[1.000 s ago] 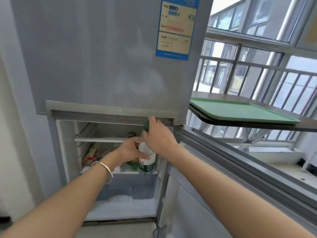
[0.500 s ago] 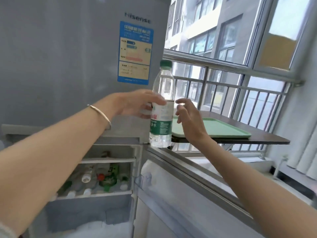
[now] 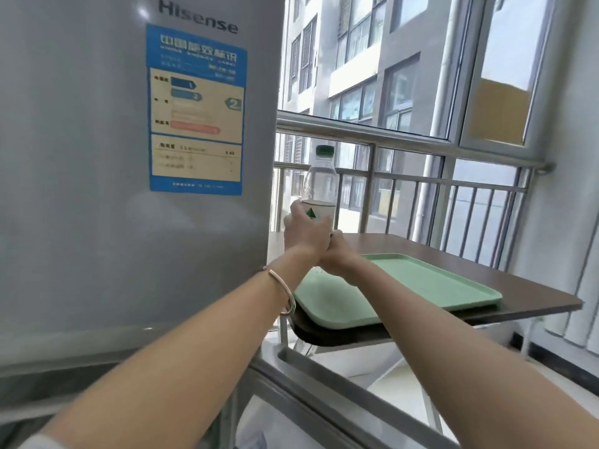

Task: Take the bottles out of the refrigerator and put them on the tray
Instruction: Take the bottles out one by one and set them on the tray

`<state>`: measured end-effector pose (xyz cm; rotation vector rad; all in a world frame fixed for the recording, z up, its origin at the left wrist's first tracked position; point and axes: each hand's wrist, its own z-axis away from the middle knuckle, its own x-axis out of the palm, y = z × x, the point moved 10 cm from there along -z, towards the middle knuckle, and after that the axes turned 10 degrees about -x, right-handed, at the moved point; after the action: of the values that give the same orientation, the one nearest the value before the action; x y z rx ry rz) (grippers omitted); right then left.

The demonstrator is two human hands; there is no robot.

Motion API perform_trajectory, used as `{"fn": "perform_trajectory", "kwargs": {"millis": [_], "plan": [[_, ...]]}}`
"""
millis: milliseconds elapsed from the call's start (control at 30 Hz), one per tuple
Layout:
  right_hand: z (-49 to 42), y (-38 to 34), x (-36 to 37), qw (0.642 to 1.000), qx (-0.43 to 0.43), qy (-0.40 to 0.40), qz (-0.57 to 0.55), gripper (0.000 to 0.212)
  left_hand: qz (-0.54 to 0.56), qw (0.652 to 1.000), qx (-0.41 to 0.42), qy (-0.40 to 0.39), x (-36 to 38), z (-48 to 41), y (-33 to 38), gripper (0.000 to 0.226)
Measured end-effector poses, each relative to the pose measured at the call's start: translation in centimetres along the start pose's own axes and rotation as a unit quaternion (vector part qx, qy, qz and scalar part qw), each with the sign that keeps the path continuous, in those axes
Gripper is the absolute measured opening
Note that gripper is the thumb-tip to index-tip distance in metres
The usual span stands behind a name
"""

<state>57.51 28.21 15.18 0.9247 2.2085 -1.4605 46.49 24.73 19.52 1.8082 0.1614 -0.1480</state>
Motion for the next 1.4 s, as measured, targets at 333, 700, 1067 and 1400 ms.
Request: {"fn": "perform_trajectory", "kwargs": {"millis": [333,700,1067,1400], "plan": [[-2.2,1.7,2.4,0.998,-0.008,-0.050,0.025,0.038,-0.007,0.999,-0.032,-0.020,0.9,-1.6,-2.5,0.064],[9.8,-9.1,-1.9,0.986,-0.062,0.079,0.135,0.021,-0.164,0.986,0.032,0.005,-5.4,8.7,0.9,0.024],[17.8,-9.5,19.1,0.960,0.049,-0.247,0.120,0.032,-0.272,0.938,-0.206,-0.066,-16.1,13.0,-15.6,0.010],[19.1,-2.3,37.4,0.907,0.105,-0.373,0.166,0.027,-0.459,0.837,-0.251,-0.160,-21.4,9.3,-34.7,0.027]]}}
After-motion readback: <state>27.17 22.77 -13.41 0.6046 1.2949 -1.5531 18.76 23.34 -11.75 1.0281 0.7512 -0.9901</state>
